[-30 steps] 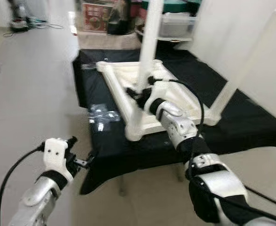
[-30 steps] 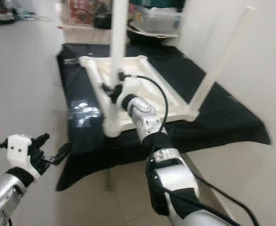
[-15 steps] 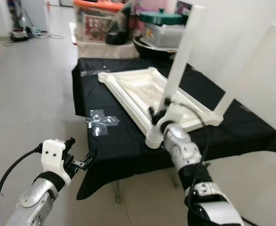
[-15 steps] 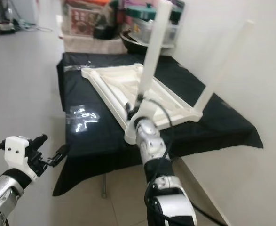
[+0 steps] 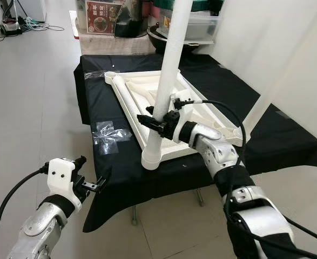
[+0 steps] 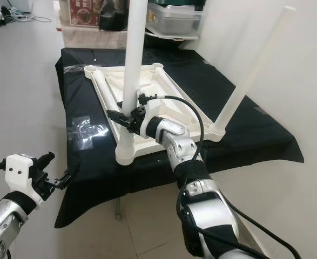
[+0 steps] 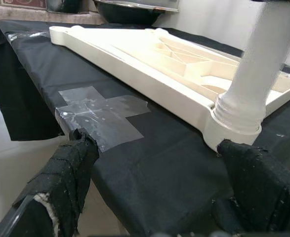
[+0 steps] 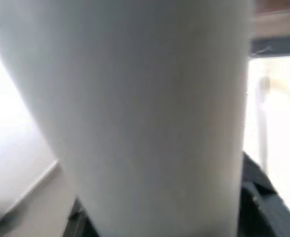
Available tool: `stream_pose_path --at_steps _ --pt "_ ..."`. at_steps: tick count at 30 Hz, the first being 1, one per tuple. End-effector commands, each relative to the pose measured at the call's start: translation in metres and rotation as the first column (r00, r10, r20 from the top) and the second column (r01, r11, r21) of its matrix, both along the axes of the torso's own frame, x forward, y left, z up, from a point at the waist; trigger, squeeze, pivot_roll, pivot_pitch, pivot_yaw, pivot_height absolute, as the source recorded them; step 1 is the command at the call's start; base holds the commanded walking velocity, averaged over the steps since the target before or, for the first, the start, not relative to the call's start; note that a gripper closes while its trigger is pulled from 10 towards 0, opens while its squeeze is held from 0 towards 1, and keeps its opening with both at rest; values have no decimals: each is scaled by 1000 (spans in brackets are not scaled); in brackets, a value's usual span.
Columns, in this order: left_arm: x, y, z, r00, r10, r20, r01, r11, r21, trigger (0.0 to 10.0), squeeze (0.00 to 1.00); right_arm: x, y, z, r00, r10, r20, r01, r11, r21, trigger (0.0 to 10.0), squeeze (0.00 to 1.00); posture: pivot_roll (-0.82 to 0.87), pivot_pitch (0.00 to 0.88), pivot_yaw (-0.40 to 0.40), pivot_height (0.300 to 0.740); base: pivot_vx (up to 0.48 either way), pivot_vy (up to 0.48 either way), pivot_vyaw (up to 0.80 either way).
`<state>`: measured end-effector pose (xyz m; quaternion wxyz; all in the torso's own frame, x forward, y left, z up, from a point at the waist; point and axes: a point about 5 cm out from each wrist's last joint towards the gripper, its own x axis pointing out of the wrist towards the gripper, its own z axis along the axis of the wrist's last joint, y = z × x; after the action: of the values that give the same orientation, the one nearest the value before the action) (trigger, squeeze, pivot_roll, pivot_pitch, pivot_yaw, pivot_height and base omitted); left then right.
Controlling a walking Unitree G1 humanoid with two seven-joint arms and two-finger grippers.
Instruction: Building children table
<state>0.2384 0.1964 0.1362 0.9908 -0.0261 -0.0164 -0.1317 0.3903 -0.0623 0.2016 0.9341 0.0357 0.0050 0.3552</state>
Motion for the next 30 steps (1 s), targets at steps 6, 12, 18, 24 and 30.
stream_pose_path --at_steps 6,12,18,24,30 --pt "-6 0 -3 1000 2 -13 -2 1000 0 10000 0 3 -76 -57 561 -791 -244 780 603 -165 0 0 165 0 -150 740 0 0 0" --pt "-6 -1 -4 1000 -10 -25 10 1000 2 10000 0 -29 -29 -52 746 -628 -223 633 772 -56 10000 0 148 0 -121 740 0 0 0" --pt "-3 -1 -5 999 -24 -30 24 1000 3 10000 0 -27 -1 -12 973 -230 -32 232 968 100 10000 1000 144 0 -125 740 0 0 0" --pt "-1 1 -5 1000 -8 -22 8 1000 0 10000 0 -25 5 17 938 329 115 -330 944 -4 10000 0 157 0 -139 740 0 0 0" --pt "-1 1 -5 1000 -9 -23 9 1000 1 10000 0 -9 6 11 974 202 102 -196 978 -68 8549 0 167 0 -144 740 0 0 0"
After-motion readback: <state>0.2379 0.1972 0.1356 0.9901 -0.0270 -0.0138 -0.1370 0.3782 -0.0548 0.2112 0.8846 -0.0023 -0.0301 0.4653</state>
